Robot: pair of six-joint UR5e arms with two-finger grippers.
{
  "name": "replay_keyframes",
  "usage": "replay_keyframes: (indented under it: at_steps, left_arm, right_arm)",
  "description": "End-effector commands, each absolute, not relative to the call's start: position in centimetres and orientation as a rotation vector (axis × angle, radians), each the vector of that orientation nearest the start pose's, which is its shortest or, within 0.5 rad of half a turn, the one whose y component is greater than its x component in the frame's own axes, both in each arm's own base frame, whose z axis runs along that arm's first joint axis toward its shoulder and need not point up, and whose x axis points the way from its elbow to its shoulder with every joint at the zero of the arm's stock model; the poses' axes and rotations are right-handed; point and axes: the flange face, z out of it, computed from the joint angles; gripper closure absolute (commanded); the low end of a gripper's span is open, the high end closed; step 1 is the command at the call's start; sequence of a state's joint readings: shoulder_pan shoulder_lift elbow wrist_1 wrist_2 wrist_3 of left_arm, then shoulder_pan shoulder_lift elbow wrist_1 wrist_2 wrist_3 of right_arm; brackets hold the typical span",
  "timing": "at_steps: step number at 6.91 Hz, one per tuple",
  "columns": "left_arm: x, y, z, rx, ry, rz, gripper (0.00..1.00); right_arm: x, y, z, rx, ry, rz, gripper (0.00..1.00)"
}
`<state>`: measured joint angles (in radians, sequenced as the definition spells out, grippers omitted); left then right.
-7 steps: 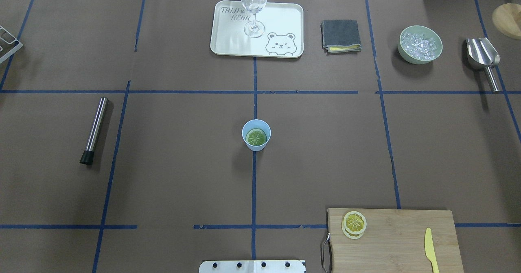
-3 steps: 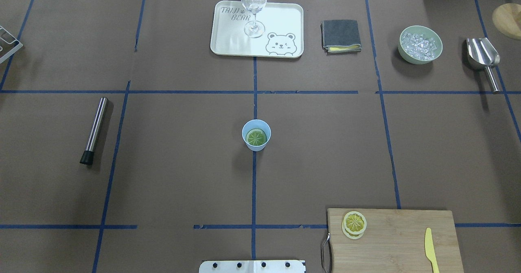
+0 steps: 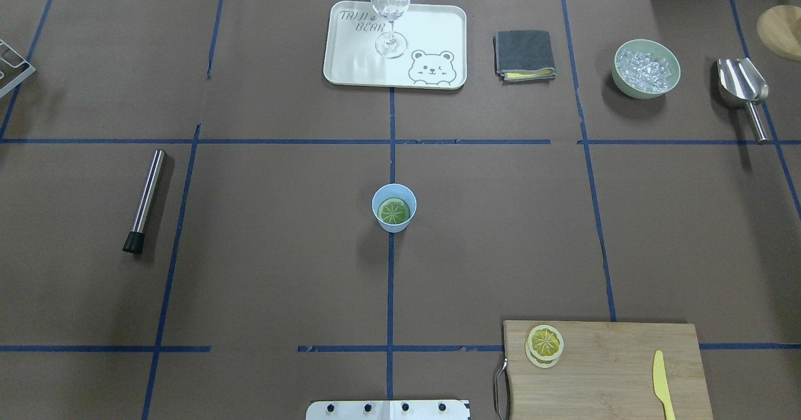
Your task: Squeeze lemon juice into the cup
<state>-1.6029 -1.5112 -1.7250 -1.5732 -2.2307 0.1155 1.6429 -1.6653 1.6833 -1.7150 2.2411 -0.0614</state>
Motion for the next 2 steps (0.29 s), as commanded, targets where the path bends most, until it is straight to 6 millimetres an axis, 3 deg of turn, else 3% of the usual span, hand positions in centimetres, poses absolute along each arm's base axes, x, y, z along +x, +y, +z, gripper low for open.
replay_keyframes:
  at_steps: [1, 2]
  left_arm:
    - [-8.75, -46.93, 61.89, 0.142, 0.649, 0.113, 0.0]
    - [-8.77, -46.93, 61.9, 0.142, 0.648, 0.113, 0.0]
  right_arm:
    - [10.29, -43.29, 67.04, -0.081, -0.676, 0.054, 0.0]
    - [10.28, -43.29, 67.03, -0.08, -0.678, 0.054, 0.0]
